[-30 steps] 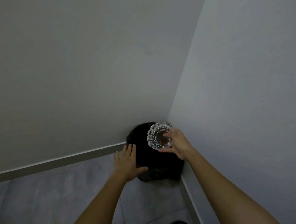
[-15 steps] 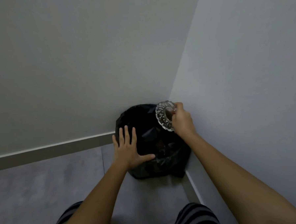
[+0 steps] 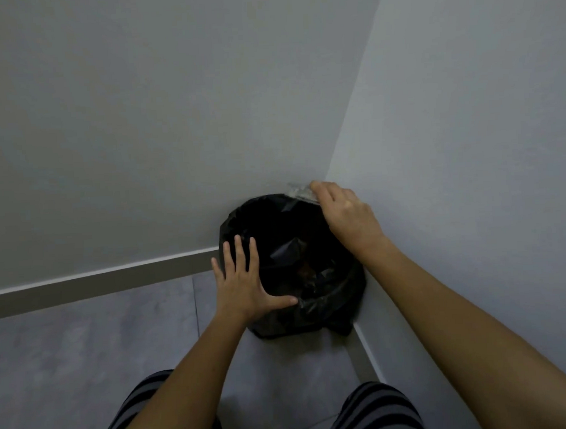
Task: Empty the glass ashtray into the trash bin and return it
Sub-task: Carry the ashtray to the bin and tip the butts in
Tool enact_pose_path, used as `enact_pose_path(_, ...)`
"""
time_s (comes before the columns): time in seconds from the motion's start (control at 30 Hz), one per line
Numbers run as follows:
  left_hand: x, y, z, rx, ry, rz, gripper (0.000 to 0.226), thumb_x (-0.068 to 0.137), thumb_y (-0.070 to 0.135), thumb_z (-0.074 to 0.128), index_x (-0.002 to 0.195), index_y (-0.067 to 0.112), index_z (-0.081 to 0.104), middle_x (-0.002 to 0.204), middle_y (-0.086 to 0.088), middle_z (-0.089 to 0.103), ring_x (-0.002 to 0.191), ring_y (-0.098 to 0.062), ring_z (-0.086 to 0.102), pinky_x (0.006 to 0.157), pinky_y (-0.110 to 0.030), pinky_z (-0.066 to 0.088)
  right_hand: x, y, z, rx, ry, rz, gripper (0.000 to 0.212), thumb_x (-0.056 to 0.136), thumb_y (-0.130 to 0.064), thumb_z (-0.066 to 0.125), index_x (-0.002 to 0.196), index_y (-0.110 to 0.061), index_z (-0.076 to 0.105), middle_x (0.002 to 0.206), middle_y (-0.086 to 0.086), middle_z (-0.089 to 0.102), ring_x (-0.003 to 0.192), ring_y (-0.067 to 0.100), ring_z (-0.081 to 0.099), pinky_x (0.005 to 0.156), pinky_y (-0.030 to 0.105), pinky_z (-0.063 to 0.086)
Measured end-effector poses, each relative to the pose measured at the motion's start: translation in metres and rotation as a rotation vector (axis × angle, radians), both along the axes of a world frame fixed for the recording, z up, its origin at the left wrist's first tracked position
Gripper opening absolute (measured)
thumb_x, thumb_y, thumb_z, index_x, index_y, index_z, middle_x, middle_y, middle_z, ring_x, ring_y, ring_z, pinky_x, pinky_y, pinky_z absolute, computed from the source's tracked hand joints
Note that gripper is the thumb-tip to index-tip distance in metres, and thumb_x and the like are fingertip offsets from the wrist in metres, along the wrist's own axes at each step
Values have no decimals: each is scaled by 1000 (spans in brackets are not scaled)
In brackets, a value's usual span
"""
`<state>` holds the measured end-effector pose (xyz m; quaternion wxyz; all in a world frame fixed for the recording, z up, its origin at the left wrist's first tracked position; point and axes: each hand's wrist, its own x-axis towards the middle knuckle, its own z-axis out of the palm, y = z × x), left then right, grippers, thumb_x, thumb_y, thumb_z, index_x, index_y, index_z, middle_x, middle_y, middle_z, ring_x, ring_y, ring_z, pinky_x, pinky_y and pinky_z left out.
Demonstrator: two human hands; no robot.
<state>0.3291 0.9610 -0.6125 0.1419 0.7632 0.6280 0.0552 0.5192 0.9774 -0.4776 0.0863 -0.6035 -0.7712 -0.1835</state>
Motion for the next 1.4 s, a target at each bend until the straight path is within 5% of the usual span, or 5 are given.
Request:
enact_pose_path(0.17,-1,1,-3,-18,-1,-7,145,37,101,30,144,21,-27,157,-12,-26,142,-38,-27,110,-58,-16,2,1,-3,-60,2,-34,42,95,-10,29,135,-10,43,125,15,56,103,37,56,74,49,58)
enact_pose_path(0.87,-2,3,-4,-21,-32,-23,141,41,98,33,147,22,-20,159,-13,-20,141,-45,-24,112,-62,-10,-11,-14,-9,-220,4,-113,38,86,-5,43,121,-5,58,99,18,66,76,37,64,51,42,55)
enact_pose_path(1.03,-3,1,-2,-7,-28,-11,139,46,96,39,148,21,-19,159,-12,-19,141,-45,-22,113,-61,-8,-2,-31,-39,-141,-437,235,40,82,-17,38,105,-18,70,81,2,71,60,20,66,32,26,47)
enact_pose_path(1.23,0,1,-2,-11,-7,-9,140,42,98,30,148,21,-18,160,-12,-17,142,-44,-21,113,-60,-9,14,-48,-68,-181,-573,458,33,75,-27,72,107,-20,69,80,3,72,56,22,66,34,26,48)
enact_pose_path(1.4,3,2,-3,-23,2,5,140,43,99,31,148,21,-17,160,-12,-17,142,-44,-21,112,-63,-10,25,-54,-74,-123,-431,357,29,87,-17,47,109,-15,66,87,7,71,69,27,67,37,32,54)
